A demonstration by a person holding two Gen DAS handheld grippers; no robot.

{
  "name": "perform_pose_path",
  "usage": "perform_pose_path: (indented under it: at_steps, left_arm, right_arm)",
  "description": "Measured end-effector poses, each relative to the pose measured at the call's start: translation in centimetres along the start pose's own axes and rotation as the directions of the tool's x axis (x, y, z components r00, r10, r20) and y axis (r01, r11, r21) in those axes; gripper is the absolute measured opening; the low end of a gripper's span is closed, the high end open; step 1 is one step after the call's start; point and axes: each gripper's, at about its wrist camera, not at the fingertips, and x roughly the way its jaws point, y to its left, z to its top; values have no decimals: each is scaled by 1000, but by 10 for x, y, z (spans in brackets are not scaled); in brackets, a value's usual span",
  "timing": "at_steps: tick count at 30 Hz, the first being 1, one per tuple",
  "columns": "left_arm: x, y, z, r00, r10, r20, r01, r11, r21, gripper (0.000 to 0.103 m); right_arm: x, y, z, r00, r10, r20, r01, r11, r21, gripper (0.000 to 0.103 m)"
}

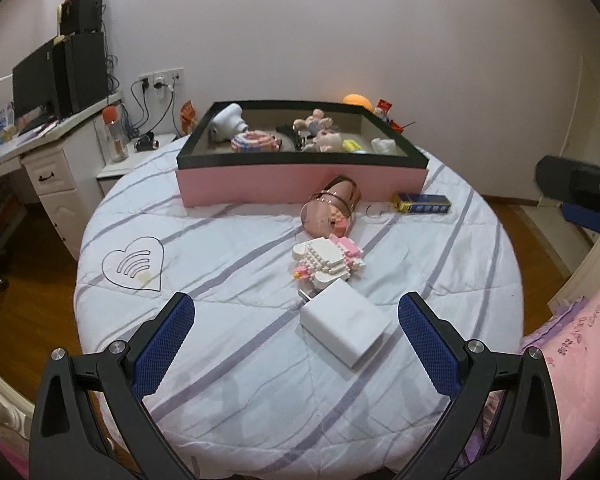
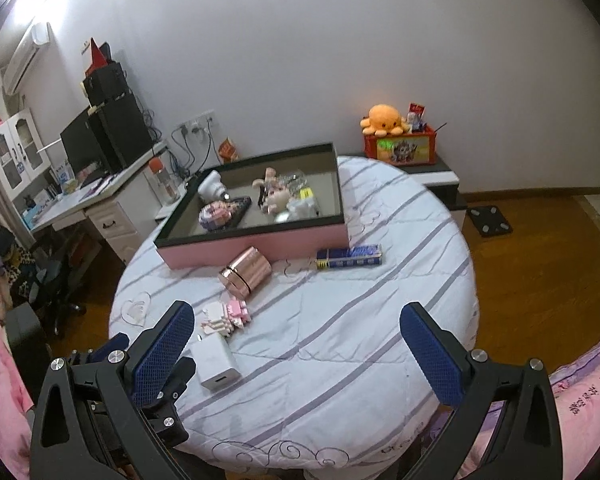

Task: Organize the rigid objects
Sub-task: 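Withdraw both tools from the box toward the remaining items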

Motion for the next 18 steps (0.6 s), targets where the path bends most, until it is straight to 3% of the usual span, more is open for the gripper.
perform_pose_path:
  at_steps: [14, 18]
  left_arm:
    - [41, -12, -5, 999, -12, -38, 13, 999, 31, 103]
    - [59, -19, -8, 996, 3, -87, 1, 999, 41, 102]
  right_arm:
    - [80, -25, -3, 994, 0, -109, 3, 1000, 27, 103]
    - [100, -36, 5, 991, -26, -128, 29, 999, 18, 103]
